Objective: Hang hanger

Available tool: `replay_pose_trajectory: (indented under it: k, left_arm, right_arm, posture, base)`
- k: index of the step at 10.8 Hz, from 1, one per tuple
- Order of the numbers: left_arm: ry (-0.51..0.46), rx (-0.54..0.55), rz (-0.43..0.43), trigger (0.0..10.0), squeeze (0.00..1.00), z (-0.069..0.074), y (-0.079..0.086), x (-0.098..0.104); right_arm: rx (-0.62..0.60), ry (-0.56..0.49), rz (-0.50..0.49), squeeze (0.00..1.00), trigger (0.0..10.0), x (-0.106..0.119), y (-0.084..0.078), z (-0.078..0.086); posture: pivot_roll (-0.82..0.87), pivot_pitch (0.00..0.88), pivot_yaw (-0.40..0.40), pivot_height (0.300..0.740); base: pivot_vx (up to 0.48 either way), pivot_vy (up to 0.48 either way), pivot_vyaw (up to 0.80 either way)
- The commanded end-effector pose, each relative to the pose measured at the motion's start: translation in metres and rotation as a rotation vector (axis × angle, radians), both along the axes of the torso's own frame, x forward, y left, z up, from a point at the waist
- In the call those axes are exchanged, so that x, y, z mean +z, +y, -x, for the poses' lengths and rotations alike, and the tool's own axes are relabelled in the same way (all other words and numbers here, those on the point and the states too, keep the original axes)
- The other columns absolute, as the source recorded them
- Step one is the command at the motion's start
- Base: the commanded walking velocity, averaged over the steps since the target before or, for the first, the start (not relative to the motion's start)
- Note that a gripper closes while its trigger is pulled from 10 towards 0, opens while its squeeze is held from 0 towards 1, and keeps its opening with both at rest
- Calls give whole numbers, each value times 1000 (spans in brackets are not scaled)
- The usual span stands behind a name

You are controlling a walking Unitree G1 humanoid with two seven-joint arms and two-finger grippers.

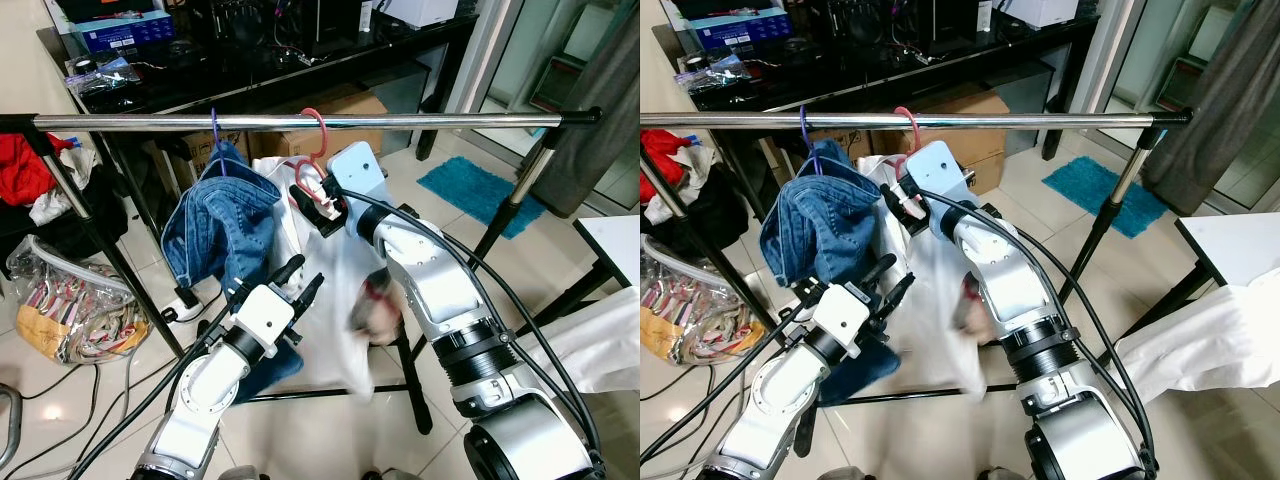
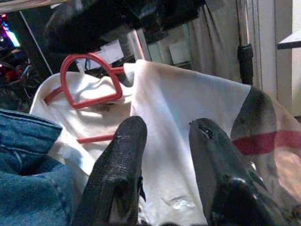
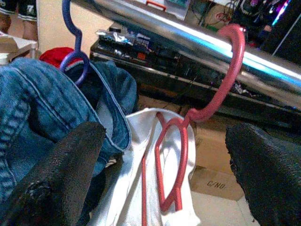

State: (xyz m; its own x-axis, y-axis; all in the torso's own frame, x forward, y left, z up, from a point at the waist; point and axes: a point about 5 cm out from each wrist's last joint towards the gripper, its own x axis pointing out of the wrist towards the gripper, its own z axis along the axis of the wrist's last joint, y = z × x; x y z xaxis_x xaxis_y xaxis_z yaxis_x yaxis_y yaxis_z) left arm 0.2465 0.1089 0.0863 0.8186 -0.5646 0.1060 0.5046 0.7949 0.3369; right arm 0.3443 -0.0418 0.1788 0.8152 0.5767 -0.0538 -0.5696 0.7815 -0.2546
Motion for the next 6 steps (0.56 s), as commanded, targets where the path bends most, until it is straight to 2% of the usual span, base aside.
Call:
replay_pose_trajectory:
  k: [1, 2, 4, 5, 6]
  left_arm:
    - [-6, 6, -2, 10000, 0, -2, 0, 0]
    - [-8, 10, -1, 10000, 0, -2, 0, 0]
    - [-13, 10, 1, 10000, 0, -3, -1, 0]
    - [-14, 10, 2, 10000, 0, -4, -1, 1]
    - [-17, 10, 2, 10000, 0, -4, -2, 1]
  right_arm:
    - [34, 50, 34, 408, 10000, -10, 5, 1]
    - [43, 106, 71, 114, 10000, -25, 10, 2]
    - [-43, 217, 41, 82, 10000, -40, 21, -9]
    - [-72, 248, 20, 0, 10000, -43, 22, -12]
    - [-115, 290, -36, 0, 9137, -44, 23, -16]
  posture:
    - [118, 0, -30, 740]
    - [118, 0, -33, 740]
    - [117, 0, -33, 740]
    - [117, 0, -33, 740]
    - [123, 0, -36, 740]
  base:
    - [0, 0, 0]
    - [0, 0, 0]
    - [0, 0, 0]
    - [0, 0, 0]
    - [0, 0, 0]
